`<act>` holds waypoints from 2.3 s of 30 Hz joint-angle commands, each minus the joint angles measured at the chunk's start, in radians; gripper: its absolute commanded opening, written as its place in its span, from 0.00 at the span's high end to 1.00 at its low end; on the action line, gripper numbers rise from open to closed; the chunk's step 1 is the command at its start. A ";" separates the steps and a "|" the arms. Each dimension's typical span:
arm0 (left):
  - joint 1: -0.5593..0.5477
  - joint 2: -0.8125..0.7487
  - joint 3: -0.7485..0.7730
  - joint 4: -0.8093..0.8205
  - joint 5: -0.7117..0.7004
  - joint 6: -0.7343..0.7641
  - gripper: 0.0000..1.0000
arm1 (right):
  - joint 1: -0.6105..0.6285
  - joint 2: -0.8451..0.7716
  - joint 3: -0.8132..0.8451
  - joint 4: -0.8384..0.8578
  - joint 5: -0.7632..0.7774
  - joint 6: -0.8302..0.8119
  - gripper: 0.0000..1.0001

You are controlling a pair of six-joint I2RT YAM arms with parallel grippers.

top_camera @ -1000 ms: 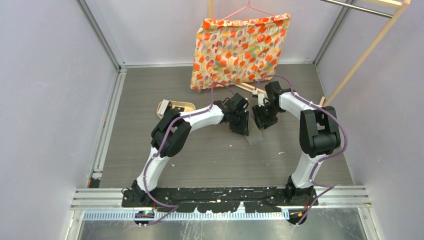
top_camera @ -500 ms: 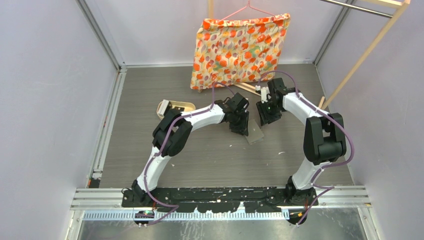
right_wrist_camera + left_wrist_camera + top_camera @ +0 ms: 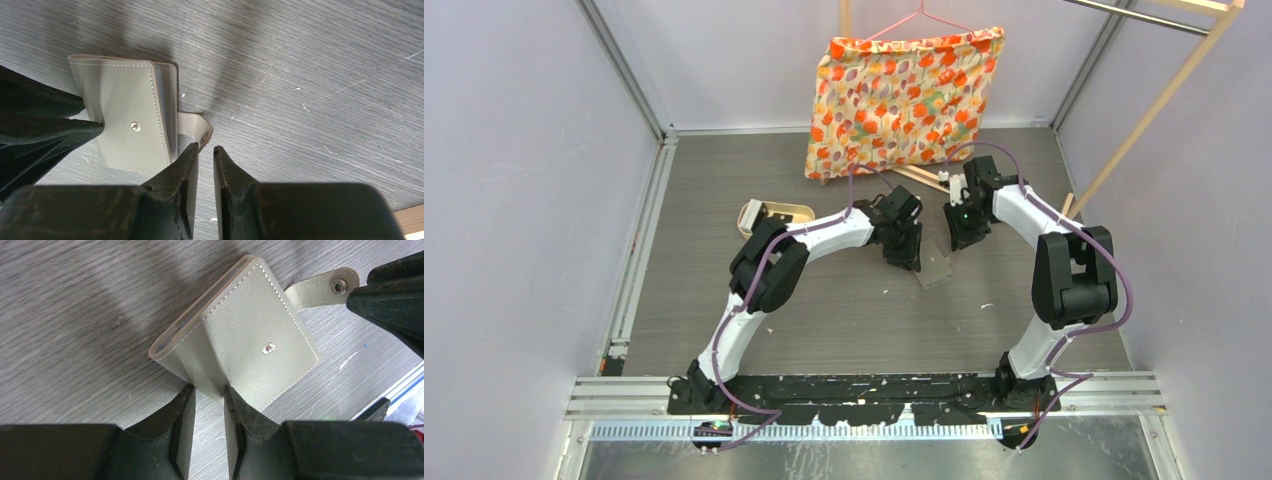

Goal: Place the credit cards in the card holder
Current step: Close the card holder at the center of the board.

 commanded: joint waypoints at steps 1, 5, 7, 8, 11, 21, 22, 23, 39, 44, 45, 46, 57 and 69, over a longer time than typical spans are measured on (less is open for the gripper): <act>0.013 0.030 0.019 -0.024 -0.038 0.031 0.71 | -0.013 -0.001 0.015 -0.011 -0.029 0.003 0.79; 0.014 0.027 0.017 -0.020 -0.035 0.030 0.71 | -0.023 0.015 0.022 -0.027 -0.055 0.006 0.83; 0.014 0.024 0.016 -0.016 -0.034 0.030 0.71 | -0.027 0.024 0.025 -0.031 -0.061 0.007 0.83; 0.014 0.024 0.014 -0.015 -0.034 0.030 0.71 | -0.030 0.028 0.026 -0.031 -0.063 0.006 0.83; 0.014 0.020 0.013 -0.012 -0.032 0.030 0.71 | -0.035 0.041 0.029 -0.032 -0.065 0.008 0.80; 0.014 0.005 -0.001 0.001 -0.031 0.030 0.71 | -0.038 0.032 0.028 -0.026 -0.076 0.011 0.89; 0.014 0.003 -0.002 0.003 -0.029 0.030 0.71 | -0.040 0.028 0.028 -0.026 -0.088 0.012 0.89; 0.014 0.001 -0.005 0.004 -0.030 0.031 0.71 | -0.043 0.024 0.027 -0.028 -0.100 0.011 0.88; 0.021 0.000 -0.006 0.012 -0.020 0.030 0.71 | -0.098 0.033 0.032 -0.042 -0.185 0.025 0.76; 0.021 0.004 -0.003 0.011 -0.018 0.031 0.71 | -0.110 0.050 0.036 -0.043 -0.222 0.039 0.78; 0.021 0.005 -0.003 0.014 -0.016 0.030 0.71 | -0.113 0.053 0.039 -0.044 -0.228 0.041 0.79; 0.021 0.006 -0.003 0.014 -0.015 0.030 0.71 | -0.116 0.055 0.040 -0.043 -0.231 0.043 0.80; 0.021 -0.009 -0.022 0.062 -0.004 0.036 0.71 | -0.129 0.034 0.029 -0.035 -0.285 0.028 0.99; 0.037 -0.134 -0.155 0.325 0.093 0.039 0.68 | -0.133 -0.033 -0.005 -0.023 -0.366 -0.066 0.99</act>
